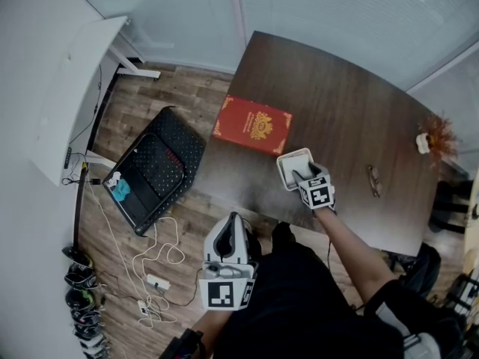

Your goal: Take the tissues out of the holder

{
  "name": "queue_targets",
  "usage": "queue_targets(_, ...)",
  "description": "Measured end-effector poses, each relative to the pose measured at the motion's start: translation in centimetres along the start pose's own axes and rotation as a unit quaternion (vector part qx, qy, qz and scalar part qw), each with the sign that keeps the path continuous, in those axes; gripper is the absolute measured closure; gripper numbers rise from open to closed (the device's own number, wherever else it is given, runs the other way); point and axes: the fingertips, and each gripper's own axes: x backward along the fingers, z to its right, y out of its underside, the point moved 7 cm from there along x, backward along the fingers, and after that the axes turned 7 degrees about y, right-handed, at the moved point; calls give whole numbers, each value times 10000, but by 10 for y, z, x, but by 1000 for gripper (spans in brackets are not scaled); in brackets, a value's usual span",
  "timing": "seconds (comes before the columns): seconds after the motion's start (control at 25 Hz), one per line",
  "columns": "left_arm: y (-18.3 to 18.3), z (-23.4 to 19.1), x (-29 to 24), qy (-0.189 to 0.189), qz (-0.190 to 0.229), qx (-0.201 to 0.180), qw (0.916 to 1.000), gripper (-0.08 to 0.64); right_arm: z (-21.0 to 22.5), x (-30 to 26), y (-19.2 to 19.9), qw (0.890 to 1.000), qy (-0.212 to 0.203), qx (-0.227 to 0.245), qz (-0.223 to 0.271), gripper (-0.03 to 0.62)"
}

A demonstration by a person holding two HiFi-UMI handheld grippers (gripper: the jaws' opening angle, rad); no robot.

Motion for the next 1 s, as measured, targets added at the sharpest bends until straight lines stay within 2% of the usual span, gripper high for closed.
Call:
queue_targets(0.12, 0, 1, 2, 0, 23, -9, 10000, 563, 0, 2, 1, 9999, 87, -22, 90, 354)
queue_targets(0.2, 2, 1, 5, 15, -39, 33, 10000, 563, 1, 6, -1, 9997, 194, -61, 130, 424)
queue_targets(0.4, 1, 3, 6, 13, -32, 13, 10000, 563, 2, 11, -4, 9997, 198, -9, 140, 437)
queue_targets(0.72, -2, 6, 8, 50, 41, -89, 9999, 563, 5, 19, -8, 9991, 228, -191, 298, 450)
queue_targets(1.0, 0, 11, 13, 99, 31, -44, 9999, 563, 3, 26, -9, 9987, 102, -275, 417, 450)
